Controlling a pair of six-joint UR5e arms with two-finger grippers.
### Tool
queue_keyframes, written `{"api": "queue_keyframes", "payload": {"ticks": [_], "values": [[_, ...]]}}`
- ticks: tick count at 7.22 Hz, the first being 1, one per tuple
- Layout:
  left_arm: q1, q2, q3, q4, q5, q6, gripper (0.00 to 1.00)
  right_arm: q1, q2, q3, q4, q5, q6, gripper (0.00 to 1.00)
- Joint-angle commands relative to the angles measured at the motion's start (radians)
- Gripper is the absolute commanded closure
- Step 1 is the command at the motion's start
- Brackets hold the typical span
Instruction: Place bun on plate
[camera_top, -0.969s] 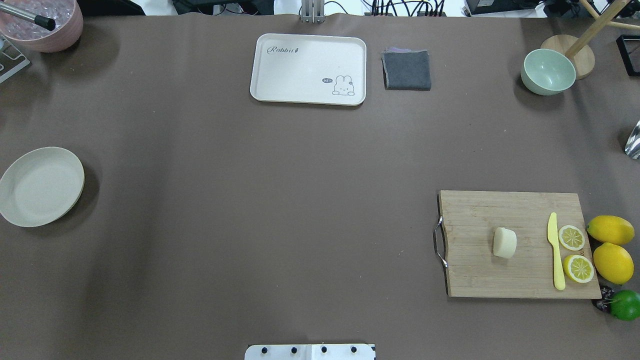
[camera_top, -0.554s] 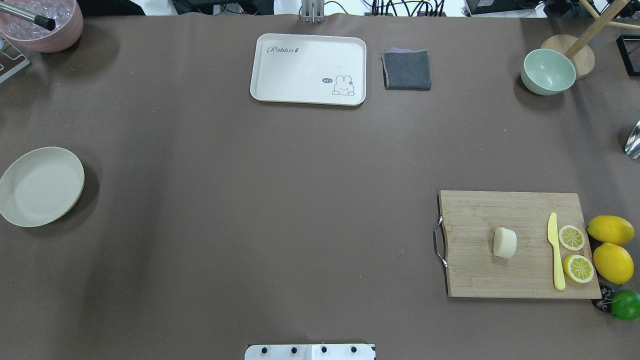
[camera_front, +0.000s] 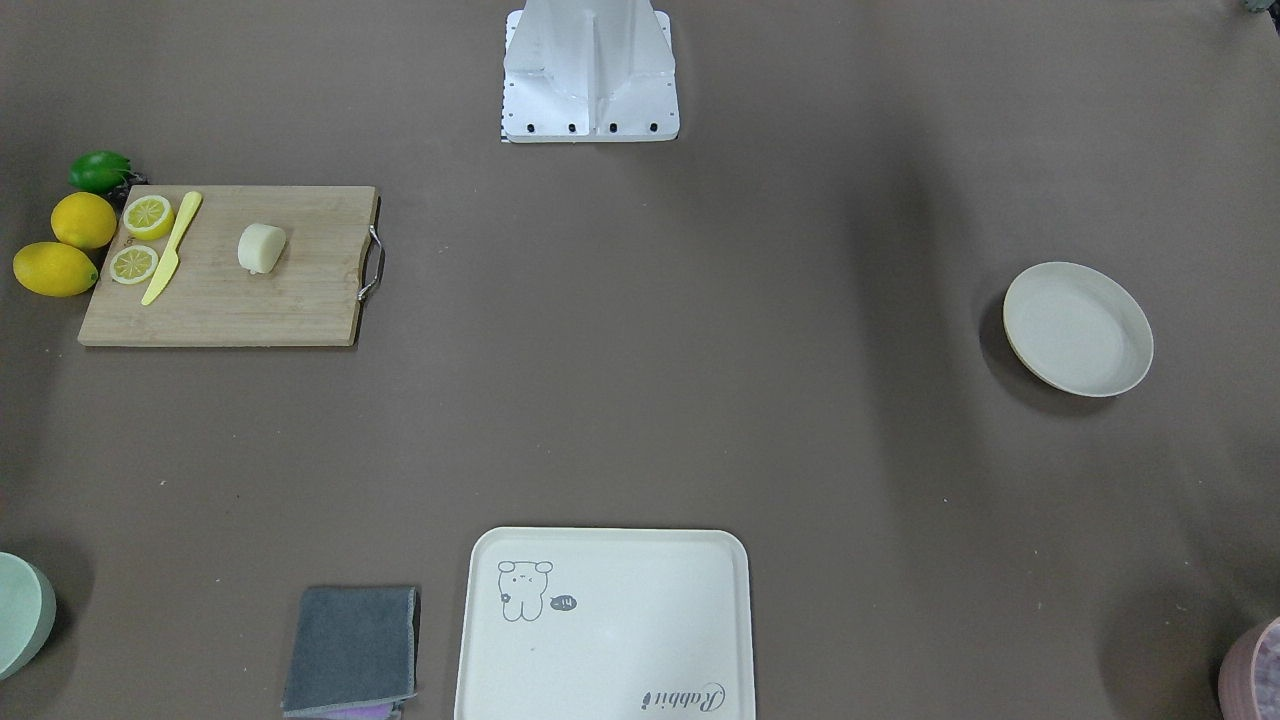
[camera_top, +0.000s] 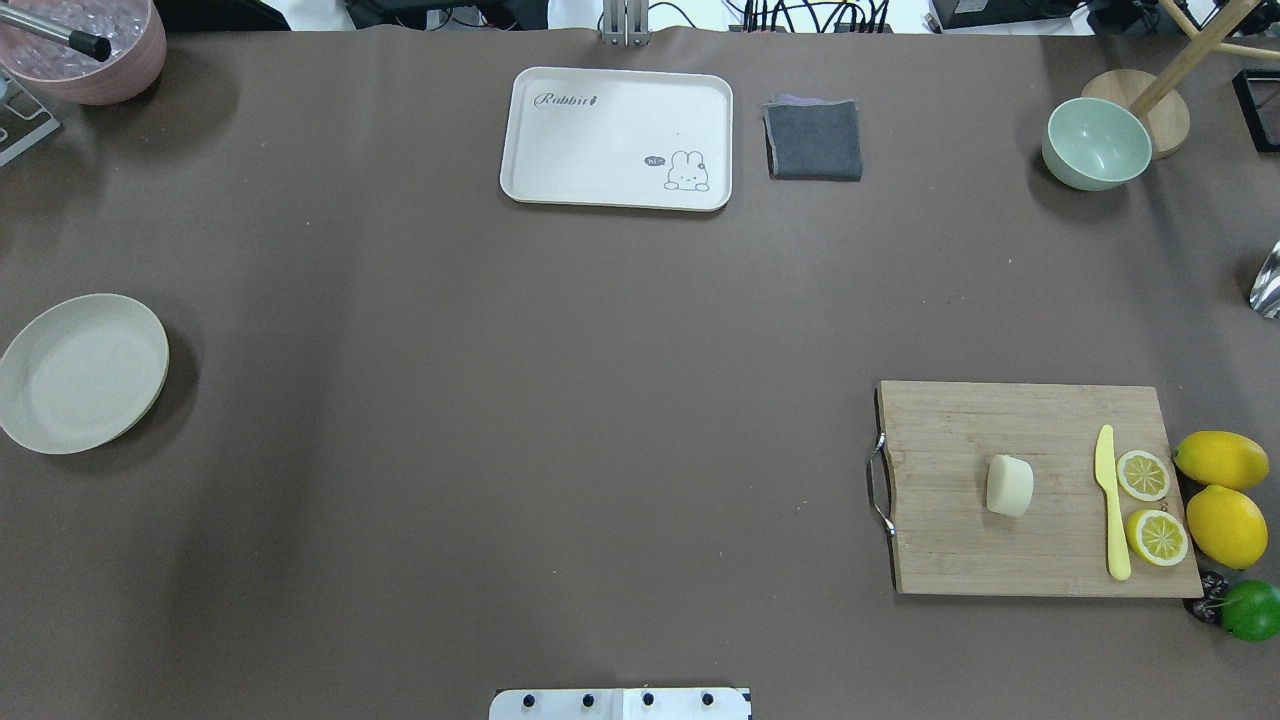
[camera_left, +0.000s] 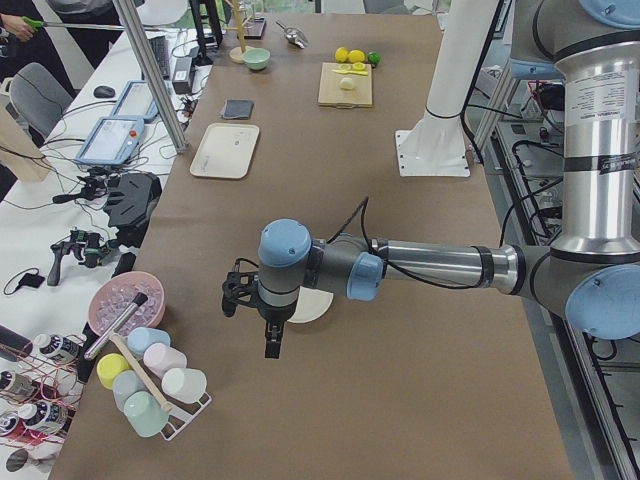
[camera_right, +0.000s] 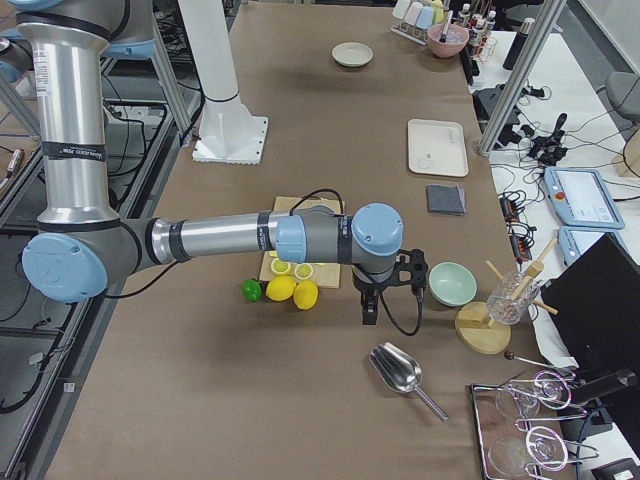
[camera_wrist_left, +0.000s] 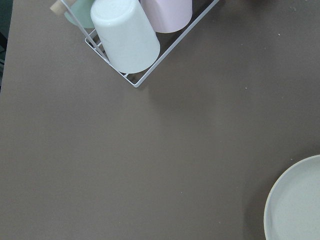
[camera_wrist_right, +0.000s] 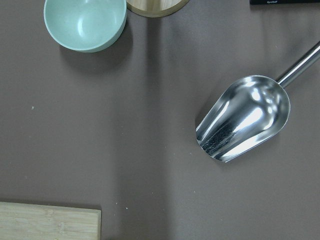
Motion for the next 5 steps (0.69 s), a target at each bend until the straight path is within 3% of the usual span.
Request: {"api": "queue_keyframes", "payload": {"ticks": [1,5], "values": [[0.002,-0.002,-0.004,0.000,-0.001,0.000,0.02,0.000,-0.001,-0.002,0.001,0.002,-0.002,0.00],[0.008,-0.014,0.001,-0.019,0.002,0.003,0.02,0.000,-0.001,-0.007,0.001,0.000,0.000,0.00]]}}
